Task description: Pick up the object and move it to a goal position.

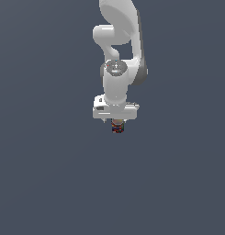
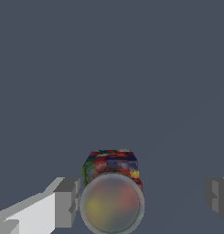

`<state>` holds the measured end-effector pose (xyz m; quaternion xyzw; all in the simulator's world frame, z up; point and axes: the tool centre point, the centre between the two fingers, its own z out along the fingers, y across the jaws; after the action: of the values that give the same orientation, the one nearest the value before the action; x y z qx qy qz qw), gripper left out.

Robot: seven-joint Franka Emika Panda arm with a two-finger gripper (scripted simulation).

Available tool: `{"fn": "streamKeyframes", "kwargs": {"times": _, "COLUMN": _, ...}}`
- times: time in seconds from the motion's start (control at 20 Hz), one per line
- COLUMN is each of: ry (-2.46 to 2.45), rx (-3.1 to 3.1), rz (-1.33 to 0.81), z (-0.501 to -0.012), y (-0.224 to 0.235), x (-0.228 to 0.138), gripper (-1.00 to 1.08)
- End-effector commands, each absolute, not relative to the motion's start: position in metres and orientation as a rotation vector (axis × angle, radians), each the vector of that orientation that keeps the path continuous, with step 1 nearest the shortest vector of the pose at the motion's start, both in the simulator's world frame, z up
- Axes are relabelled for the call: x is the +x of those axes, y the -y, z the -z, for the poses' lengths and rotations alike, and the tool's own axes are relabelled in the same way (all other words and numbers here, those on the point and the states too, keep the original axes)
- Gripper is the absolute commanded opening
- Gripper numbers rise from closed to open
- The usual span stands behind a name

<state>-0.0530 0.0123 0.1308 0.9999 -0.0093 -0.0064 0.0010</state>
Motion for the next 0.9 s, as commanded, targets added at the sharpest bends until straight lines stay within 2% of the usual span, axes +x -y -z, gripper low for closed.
{"fn": "streamKeyframes", "kwargs": {"times": 0.0, "ry": 0.016, "rx": 3.140, "rz": 0.014, "z": -0.124, "y": -0.019, "x": -0.065, "gripper": 1.00}}
{"fn": "streamKeyframes", "kwargs": {"times": 0.4, "ry": -0.010, "rx": 3.141, "rz": 0.002, "z": -0.110, "y": -0.030, "x": -0.091, "gripper": 1.00}}
{"fn": "streamKeyframes", "kwargs": {"times": 0.85, "ry": -0.014, "rx": 3.141, "rz": 0.001, "z": -0.106, "y": -0.032, "x": -0.095, "gripper": 1.00}}
